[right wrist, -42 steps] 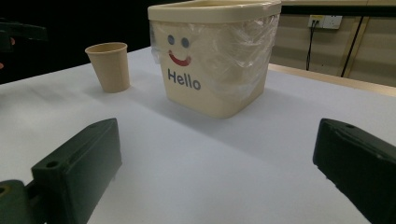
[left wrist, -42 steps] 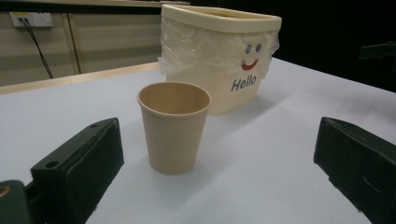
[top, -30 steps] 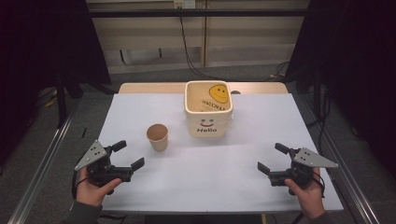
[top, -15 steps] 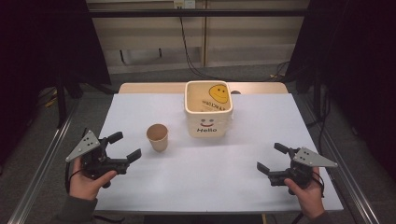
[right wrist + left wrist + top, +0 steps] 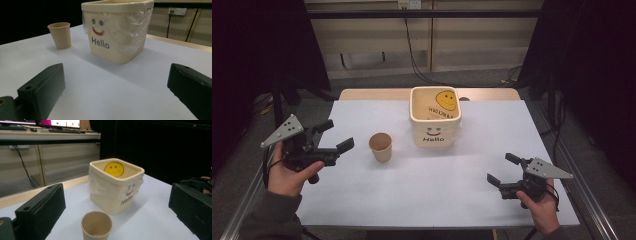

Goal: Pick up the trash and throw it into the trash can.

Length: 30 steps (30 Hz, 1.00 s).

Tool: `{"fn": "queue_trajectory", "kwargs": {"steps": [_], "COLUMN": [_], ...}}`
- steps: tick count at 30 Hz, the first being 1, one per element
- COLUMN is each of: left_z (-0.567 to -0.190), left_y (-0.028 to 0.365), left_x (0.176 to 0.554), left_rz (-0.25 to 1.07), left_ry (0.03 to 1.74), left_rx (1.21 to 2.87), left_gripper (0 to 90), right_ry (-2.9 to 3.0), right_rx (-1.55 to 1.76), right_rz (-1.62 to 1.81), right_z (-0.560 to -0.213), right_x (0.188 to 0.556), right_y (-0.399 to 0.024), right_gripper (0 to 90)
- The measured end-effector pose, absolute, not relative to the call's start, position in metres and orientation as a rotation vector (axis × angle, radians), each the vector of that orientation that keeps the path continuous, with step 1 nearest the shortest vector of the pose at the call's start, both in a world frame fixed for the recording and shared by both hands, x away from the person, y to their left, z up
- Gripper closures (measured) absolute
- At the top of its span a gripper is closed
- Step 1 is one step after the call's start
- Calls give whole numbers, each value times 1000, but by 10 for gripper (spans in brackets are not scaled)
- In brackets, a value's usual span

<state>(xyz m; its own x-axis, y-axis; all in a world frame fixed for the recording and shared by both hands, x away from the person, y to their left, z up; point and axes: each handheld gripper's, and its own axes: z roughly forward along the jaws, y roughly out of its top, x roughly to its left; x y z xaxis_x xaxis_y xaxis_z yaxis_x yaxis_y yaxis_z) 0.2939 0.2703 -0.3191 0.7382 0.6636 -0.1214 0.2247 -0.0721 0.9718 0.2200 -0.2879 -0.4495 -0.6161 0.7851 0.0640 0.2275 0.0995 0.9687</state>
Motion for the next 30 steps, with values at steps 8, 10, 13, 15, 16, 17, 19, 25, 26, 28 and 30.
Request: {"fn": "queue_trajectory", "kwargs": {"steps": [8, 10, 13, 15, 16, 17, 19, 25, 26, 28, 30], "left_z": [-298, -296, -290, -286, -284, -279, -277, -265, -260, -258, -255], "left_y": [269, 268, 266, 263, 262, 260, 258, 250, 248, 246, 243], "left_x": [303, 307, 311, 313, 315, 318, 321, 335, 339, 342, 346], "left_rz": [399, 394, 383, 384, 381, 372, 355, 307, 289, 284, 265], "left_ry": [726, 728, 737, 748, 753, 764, 767, 793, 800, 806, 824], "left_rx": [1660, 1678, 1716, 1736, 1747, 1772, 1782, 1876, 1920, 1937, 1969], "left_gripper": [5, 5, 5, 5, 5, 5, 6, 6, 13, 13, 13], "right_ry": [1911, 1909, 1913, 1914, 1913, 1914, 1915, 1917, 1920, 1922, 1925], "right_rx": [988, 986, 984, 984, 986, 986, 988, 989, 995, 994, 981], "right_rz": [1540, 1539, 1538, 1538, 1538, 1537, 1536, 1538, 1540, 1540, 1539], "right_z": [-450, -450, -450, -450, -450, -450, -450, -450, -450, -450, -450], "right_x": [220, 220, 221, 221, 221, 221, 221, 221, 220, 220, 221], "right_y": [-288, -288, -288, -288, -288, -289, -288, -288, -288, -288, -288], "right_gripper": [8, 8, 8, 8, 8, 9, 9, 9, 9, 9, 9]}}
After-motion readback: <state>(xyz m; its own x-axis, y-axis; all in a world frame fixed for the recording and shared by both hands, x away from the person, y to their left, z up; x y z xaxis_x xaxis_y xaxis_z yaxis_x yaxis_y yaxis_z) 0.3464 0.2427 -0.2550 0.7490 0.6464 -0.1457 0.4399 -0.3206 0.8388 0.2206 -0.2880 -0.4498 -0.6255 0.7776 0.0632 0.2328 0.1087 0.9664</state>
